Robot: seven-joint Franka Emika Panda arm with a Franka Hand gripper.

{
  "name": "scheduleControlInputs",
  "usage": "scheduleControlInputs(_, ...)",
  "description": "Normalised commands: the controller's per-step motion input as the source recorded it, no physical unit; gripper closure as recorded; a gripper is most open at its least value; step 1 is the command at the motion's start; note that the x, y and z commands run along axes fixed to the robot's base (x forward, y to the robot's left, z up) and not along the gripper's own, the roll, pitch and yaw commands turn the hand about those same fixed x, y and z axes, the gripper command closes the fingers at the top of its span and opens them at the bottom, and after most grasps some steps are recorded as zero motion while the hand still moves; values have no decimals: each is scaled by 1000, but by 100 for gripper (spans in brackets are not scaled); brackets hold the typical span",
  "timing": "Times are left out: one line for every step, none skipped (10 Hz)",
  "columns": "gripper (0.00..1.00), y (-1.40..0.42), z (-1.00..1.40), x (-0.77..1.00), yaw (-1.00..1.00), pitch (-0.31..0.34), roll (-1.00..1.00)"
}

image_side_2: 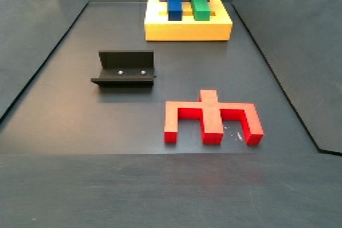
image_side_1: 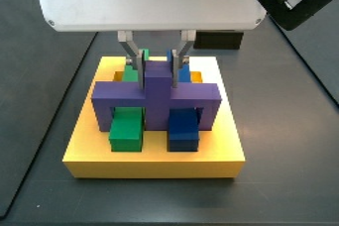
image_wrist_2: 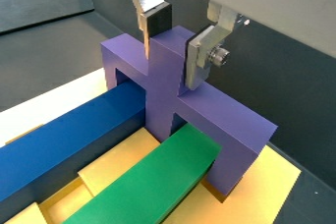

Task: Pick up the purple object. Move up. Place the purple object on the fixture. Regrasp the purple object. Move to above the board. Insert the purple object.
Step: Insert the purple object.

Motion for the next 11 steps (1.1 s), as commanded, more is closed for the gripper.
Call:
scheduleControlInputs(100, 40, 0, 0, -23, 0, 0)
scheduleControlInputs(100, 49, -37, 277, -57, -6, -4)
scheduleControlInputs(100, -60, 0, 320, -163, 0, 30)
scheduleControlInputs(100, -129, 0, 166, -197, 0, 146)
scheduleControlInputs(100, -149, 0, 183, -171, 23, 196)
scheduleControlInputs(100, -237, 0, 226, -126, 56, 260)
scheduleControlInputs(100, -146, 0, 266, -146, 51, 187)
scheduleControlInputs(100, -57, -43, 69, -109, 0, 101)
scheduleControlInputs(100, 0, -137, 0, 0, -1, 50)
scheduleControlInputs(100, 77, -246, 80, 0, -50, 0)
scheduleControlInputs(100, 126, -306, 51, 0, -99, -67)
